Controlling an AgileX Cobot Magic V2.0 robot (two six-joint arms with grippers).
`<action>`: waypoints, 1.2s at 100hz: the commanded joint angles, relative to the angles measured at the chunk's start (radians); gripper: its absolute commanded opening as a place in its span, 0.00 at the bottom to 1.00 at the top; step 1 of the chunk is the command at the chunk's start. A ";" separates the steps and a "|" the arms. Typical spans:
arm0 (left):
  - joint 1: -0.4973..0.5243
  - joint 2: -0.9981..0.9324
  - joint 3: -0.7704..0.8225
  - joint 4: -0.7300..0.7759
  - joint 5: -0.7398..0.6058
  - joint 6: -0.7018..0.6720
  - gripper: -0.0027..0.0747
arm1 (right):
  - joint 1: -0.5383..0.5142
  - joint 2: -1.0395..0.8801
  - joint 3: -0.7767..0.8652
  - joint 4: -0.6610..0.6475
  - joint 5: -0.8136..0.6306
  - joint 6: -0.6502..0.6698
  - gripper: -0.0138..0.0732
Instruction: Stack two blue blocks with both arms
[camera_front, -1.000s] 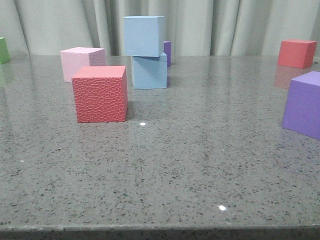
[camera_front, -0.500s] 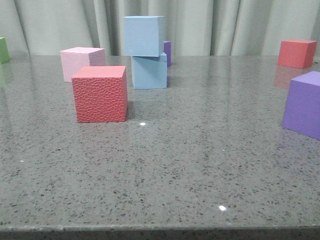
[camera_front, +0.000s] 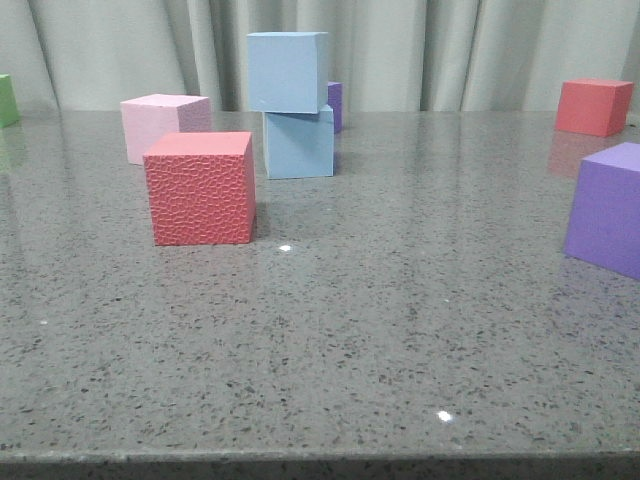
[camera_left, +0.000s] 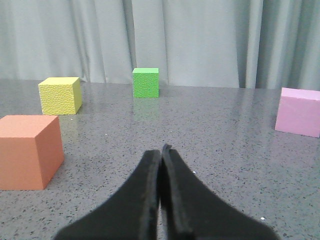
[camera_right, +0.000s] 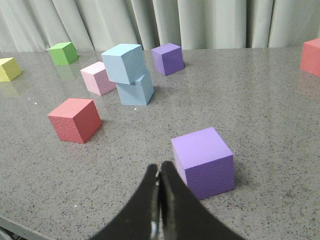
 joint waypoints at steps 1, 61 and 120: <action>0.001 -0.034 0.002 -0.008 -0.073 -0.003 0.01 | 0.001 0.017 -0.015 -0.024 -0.088 -0.011 0.08; 0.001 -0.034 0.002 -0.008 -0.073 -0.003 0.01 | -0.409 0.017 0.446 0.006 -0.904 -0.010 0.08; 0.001 -0.034 0.002 -0.008 -0.073 -0.003 0.01 | -0.548 0.015 0.532 0.255 -0.803 -0.266 0.08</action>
